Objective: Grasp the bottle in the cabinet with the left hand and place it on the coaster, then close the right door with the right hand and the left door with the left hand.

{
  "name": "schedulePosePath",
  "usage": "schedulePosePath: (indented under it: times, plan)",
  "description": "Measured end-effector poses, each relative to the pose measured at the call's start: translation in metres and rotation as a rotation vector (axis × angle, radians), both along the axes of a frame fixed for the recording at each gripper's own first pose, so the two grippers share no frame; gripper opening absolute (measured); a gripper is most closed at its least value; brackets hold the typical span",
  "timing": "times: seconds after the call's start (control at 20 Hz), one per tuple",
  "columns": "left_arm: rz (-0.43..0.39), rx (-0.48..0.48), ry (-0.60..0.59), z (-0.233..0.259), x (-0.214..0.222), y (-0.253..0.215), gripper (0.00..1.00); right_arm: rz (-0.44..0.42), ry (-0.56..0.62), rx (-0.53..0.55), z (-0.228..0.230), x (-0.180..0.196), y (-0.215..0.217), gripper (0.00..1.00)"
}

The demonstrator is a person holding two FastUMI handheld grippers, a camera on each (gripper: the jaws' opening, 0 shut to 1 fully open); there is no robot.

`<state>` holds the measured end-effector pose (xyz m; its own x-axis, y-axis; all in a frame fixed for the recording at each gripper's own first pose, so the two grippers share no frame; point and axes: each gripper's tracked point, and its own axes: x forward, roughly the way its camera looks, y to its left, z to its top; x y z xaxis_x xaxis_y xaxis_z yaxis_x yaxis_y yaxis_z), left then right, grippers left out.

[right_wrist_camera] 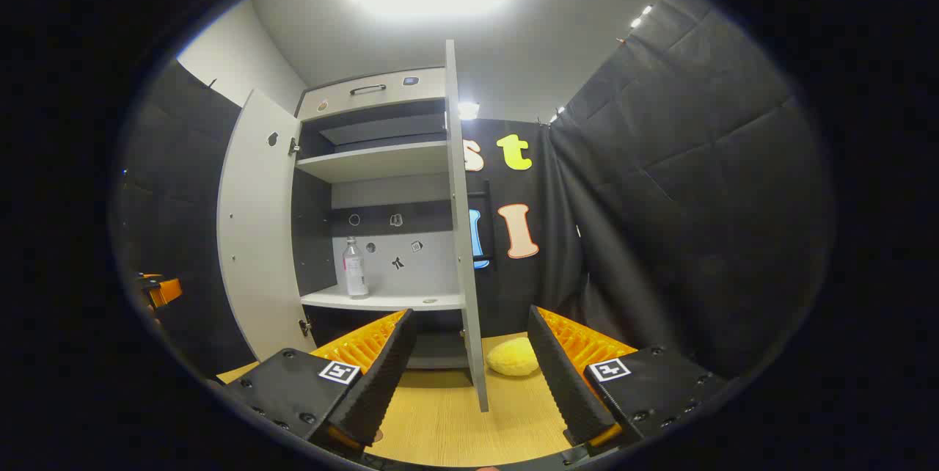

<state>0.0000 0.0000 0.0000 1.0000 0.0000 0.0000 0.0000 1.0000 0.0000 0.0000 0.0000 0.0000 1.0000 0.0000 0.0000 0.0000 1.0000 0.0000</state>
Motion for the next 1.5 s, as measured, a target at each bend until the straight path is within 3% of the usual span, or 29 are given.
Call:
schedulePosePath:
  times: [0.05, 0.1, 0.15, 0.2, 0.25, 0.3, 0.8, 0.85, 1.15, 1.5]
  plan:
    - [-0.003, -0.003, 0.006, -0.002, 0.000, -0.002, 0.92, 0.001, -0.001, -0.003, -0.001, 0.001, 0.000, 0.97]
    - [-0.003, -0.008, 0.014, -0.006, 0.000, -0.001, 0.86, 0.002, -0.001, -0.005, 0.000, 0.002, 0.001, 0.97]
    - [0.000, -0.013, 0.018, -0.007, 0.000, 0.000, 0.86, 0.006, 0.001, -0.006, -0.001, 0.002, 0.002, 0.97]
    - [0.001, -0.016, 0.020, -0.008, 0.001, 0.001, 0.92, 0.007, 0.001, -0.008, -0.001, 0.003, 0.003, 0.97]
    - [0.005, -0.015, 0.020, -0.008, 0.001, 0.003, 0.92, 0.009, 0.000, -0.009, -0.001, 0.003, 0.003, 0.92]
    - [0.006, -0.013, 0.021, -0.009, 0.001, 0.003, 0.92, 0.010, -0.001, -0.011, -0.001, 0.004, 0.004, 0.97]
    - [-0.015, 0.005, 0.008, -0.003, -0.001, -0.010, 0.92, 0.037, -0.004, -0.021, -0.004, 0.015, 0.009, 0.97]
    - [-0.018, -0.002, 0.010, -0.003, 0.001, -0.014, 0.86, 0.040, -0.001, -0.022, -0.006, 0.016, 0.008, 0.97]
    - [-0.062, -0.035, 0.017, 0.006, 0.014, -0.056, 0.86, 0.059, 0.012, -0.027, -0.015, 0.023, -0.008, 0.97]
    - [-0.146, -0.080, -0.020, 0.037, 0.085, -0.133, 0.86, 0.054, 0.042, 0.026, -0.031, 0.028, -0.034, 0.97]
